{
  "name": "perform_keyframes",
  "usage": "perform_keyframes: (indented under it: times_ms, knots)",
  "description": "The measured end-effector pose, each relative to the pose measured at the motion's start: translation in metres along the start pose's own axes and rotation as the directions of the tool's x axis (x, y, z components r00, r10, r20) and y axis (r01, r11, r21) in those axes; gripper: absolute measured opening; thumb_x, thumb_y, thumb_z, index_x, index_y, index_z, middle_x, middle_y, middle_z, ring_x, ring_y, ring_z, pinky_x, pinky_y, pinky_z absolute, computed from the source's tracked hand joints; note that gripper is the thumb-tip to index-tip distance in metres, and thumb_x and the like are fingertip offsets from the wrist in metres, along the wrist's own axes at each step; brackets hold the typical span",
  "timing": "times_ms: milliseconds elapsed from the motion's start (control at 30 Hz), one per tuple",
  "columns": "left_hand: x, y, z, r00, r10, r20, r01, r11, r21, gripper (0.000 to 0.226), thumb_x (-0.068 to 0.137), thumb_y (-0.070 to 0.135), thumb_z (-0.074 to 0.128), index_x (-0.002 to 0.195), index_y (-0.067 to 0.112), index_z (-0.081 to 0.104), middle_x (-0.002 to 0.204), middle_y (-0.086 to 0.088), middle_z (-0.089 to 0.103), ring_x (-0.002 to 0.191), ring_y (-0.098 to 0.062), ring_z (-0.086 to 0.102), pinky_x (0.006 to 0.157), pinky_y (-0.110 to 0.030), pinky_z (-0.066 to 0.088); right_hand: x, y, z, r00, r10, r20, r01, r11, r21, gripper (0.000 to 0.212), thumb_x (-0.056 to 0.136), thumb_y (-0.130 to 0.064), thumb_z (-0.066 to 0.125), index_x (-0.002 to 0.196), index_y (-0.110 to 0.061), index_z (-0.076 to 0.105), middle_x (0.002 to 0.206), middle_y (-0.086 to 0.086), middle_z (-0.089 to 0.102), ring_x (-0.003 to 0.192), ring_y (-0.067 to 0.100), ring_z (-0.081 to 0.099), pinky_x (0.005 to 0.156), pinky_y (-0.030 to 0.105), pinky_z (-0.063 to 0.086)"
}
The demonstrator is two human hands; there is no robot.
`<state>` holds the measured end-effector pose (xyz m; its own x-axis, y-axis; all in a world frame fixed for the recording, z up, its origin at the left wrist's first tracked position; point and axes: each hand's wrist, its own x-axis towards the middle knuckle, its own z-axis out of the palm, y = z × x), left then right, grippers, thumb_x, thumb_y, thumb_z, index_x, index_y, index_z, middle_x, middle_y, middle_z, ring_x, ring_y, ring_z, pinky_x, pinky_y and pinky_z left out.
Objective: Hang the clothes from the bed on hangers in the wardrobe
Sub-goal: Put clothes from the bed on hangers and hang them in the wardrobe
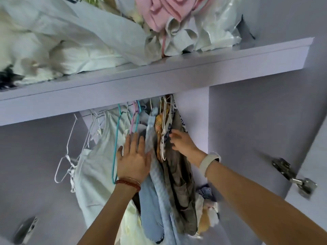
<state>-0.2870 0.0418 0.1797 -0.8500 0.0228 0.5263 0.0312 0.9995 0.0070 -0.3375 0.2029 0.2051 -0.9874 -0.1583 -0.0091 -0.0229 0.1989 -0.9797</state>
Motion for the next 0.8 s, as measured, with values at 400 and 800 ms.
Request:
perform_keyframes:
  times_ms: [400,800]
  knots:
    - [-0.002,0.008,0.025,0.997,0.059,-0.048,-0.059,0.998,-0.001,0.055,0.083,0.038,0.033,0.117,0.005,0.061,0.124,-0.012,0.060,0.128,-0.046,0.035,0.096,-0.059,0.039,0.043,-0.013,-0.023,0.878,-0.076,-0.473,0.012,0.990,-0.138,0.025,0.091,-0.001,0.039,0.097,0.000,0.063,0.107,0.015,0.063,0.103,0.027,0.056,0.084,0.023,0.038]
    - [-0.009,0.033,0.015,0.965,0.100,-0.244,-0.143,0.976,-0.164,0.036,0.084,0.027,0.044,0.110,0.013,0.065,0.122,-0.011,0.060,0.127,-0.034,0.041,0.103,-0.055,0.026,-0.057,0.063,-0.072,0.762,-0.142,-0.632,0.065,0.988,-0.143,0.042,0.093,-0.022,0.050,0.054,-0.011,0.038,0.051,0.002,0.031,0.053,0.014,0.029,0.059,0.028,0.029]
